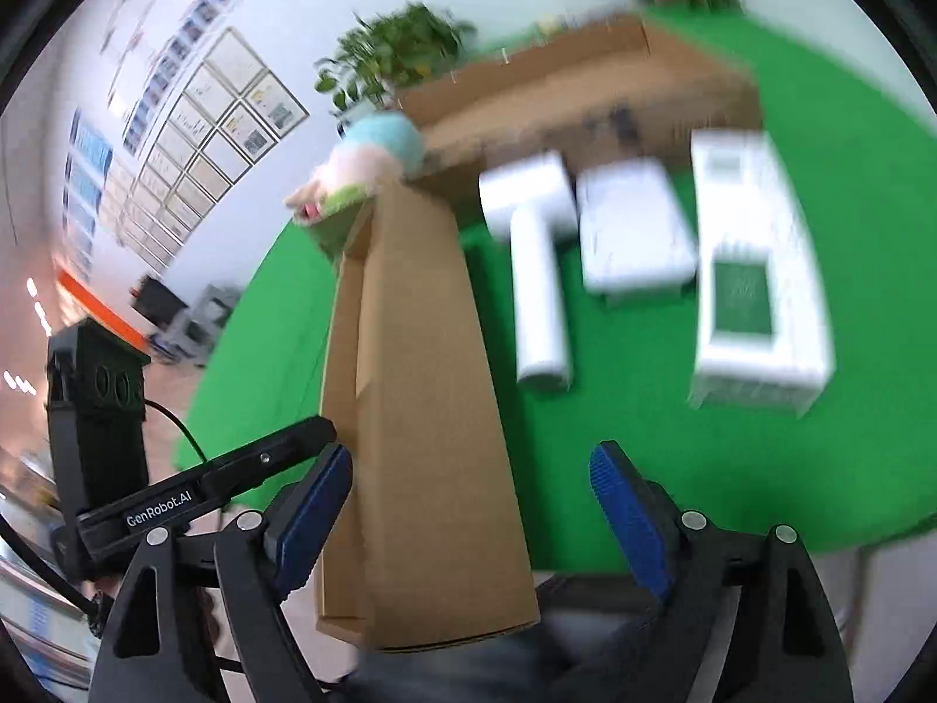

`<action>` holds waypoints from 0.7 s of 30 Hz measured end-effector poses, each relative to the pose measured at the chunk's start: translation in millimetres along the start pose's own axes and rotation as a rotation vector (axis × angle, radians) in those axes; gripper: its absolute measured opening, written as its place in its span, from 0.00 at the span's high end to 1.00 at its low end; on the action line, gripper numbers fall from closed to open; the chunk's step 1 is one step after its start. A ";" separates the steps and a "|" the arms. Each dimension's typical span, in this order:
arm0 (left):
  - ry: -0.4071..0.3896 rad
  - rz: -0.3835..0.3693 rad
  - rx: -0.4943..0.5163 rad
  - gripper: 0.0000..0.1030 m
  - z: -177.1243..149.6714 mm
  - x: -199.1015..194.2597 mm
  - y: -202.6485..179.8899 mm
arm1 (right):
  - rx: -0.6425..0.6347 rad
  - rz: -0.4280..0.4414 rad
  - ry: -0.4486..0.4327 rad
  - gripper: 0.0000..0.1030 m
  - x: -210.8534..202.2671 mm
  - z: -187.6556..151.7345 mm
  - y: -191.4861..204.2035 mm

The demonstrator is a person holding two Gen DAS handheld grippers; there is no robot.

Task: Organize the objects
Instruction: 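Lift the cardboard insert with the right gripper while the left gripper grasps it too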

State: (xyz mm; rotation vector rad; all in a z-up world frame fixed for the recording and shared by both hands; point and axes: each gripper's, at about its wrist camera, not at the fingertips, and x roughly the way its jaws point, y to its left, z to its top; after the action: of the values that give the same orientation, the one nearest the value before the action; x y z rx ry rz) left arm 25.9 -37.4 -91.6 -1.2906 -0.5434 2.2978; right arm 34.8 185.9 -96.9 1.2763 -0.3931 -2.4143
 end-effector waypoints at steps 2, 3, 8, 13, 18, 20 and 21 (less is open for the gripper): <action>0.004 -0.015 0.000 0.76 2.5 3.6 -2.4 | -0.070 -0.041 -0.033 0.21 -5.0 0.5 9.8; 0.006 -0.016 0.007 0.76 4.2 6.4 -5.6 | -0.094 -0.060 -0.039 0.25 -4.4 -0.6 13.0; 0.011 0.054 0.052 0.76 6.2 7.5 -16.2 | -0.137 -0.082 0.040 0.65 19.9 -9.8 24.9; -0.008 0.105 0.033 0.75 6.4 -10.7 1.6 | -0.147 0.018 0.027 0.56 23.8 -12.0 42.7; 0.009 0.133 0.035 0.75 9.1 -2.6 3.1 | -0.109 -0.103 0.005 0.53 29.8 0.9 37.5; 0.028 0.128 0.055 0.75 8.3 3.4 -3.0 | -0.124 -0.138 0.009 0.62 36.3 3.7 38.1; 0.031 0.144 0.070 0.75 7.4 6.6 -6.2 | -0.147 -0.151 -0.002 0.65 37.5 2.7 41.9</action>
State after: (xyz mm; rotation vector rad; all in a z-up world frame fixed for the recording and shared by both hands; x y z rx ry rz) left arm 17.6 -29.5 -89.2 -1.3702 -0.3670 2.3856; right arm 21.6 131.8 -105.4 1.2797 -0.1202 -2.5156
